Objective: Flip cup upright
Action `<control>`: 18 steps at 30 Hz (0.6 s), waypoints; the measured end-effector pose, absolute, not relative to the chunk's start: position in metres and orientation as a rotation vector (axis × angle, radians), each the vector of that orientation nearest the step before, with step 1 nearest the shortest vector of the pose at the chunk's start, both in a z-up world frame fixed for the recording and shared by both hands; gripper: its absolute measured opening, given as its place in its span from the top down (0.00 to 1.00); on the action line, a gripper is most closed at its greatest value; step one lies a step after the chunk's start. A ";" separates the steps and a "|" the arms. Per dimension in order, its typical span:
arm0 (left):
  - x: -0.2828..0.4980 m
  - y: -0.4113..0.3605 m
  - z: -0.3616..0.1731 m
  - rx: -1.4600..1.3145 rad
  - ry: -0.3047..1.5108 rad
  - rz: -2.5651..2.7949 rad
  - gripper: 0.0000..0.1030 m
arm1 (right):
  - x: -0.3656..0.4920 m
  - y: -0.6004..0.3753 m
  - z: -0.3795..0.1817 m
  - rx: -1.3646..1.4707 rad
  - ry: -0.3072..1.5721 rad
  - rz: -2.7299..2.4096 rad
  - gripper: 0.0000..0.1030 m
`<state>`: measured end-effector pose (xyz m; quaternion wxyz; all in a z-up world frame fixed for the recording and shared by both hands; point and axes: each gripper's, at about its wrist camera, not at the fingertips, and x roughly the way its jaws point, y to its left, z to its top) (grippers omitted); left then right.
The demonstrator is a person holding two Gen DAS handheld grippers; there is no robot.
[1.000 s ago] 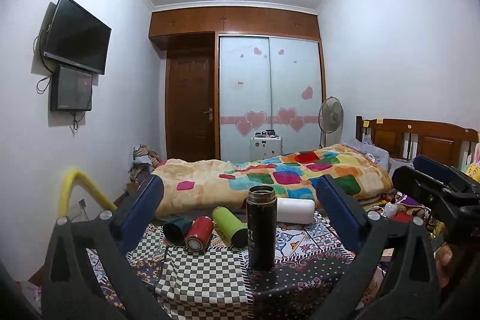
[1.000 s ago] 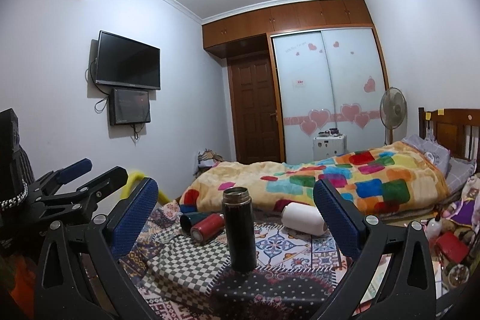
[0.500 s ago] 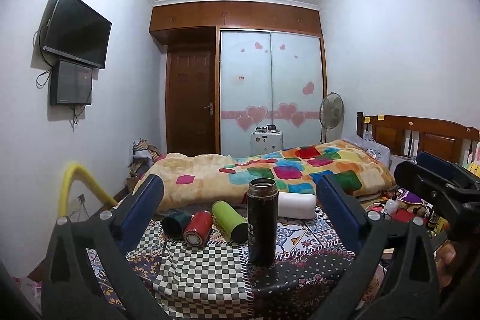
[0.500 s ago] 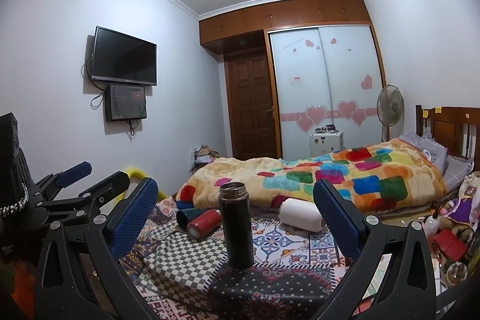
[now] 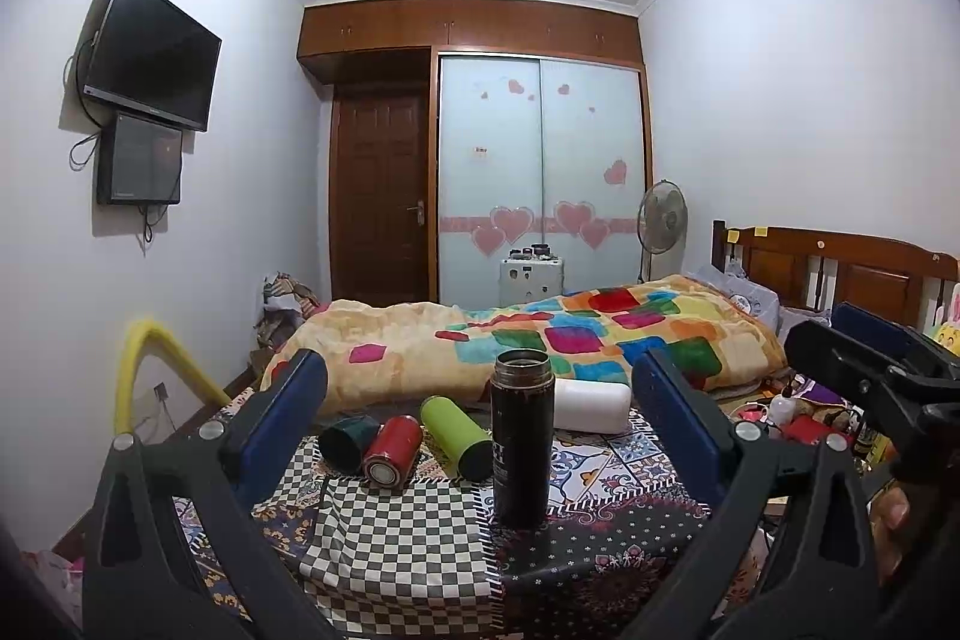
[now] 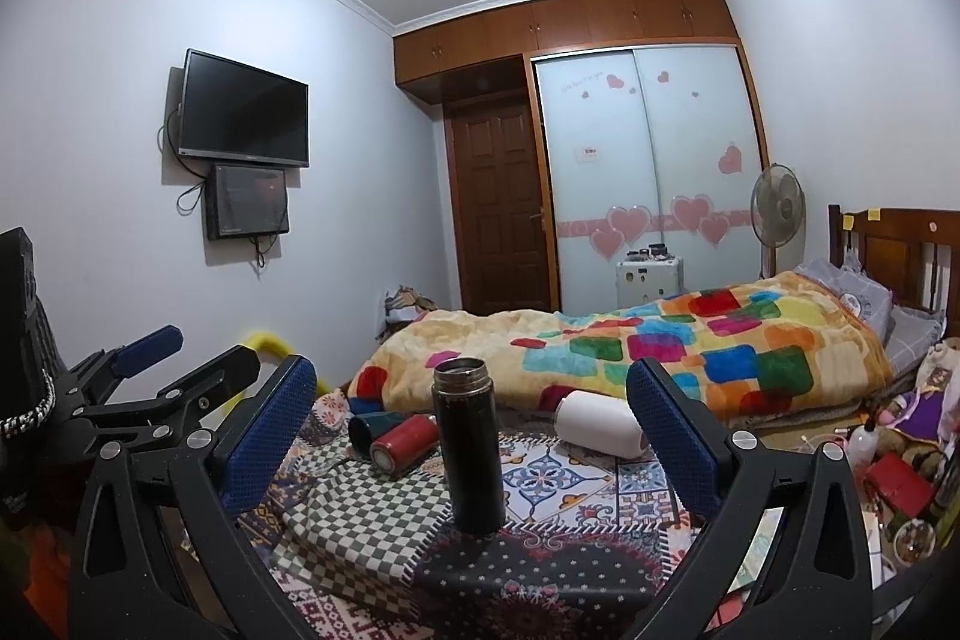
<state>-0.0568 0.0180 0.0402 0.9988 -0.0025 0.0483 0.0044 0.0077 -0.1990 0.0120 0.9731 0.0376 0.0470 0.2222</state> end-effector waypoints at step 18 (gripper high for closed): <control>-0.045 0.020 0.036 -0.014 0.114 -0.007 0.00 | 0.012 -0.199 0.009 0.067 0.100 0.428 0.00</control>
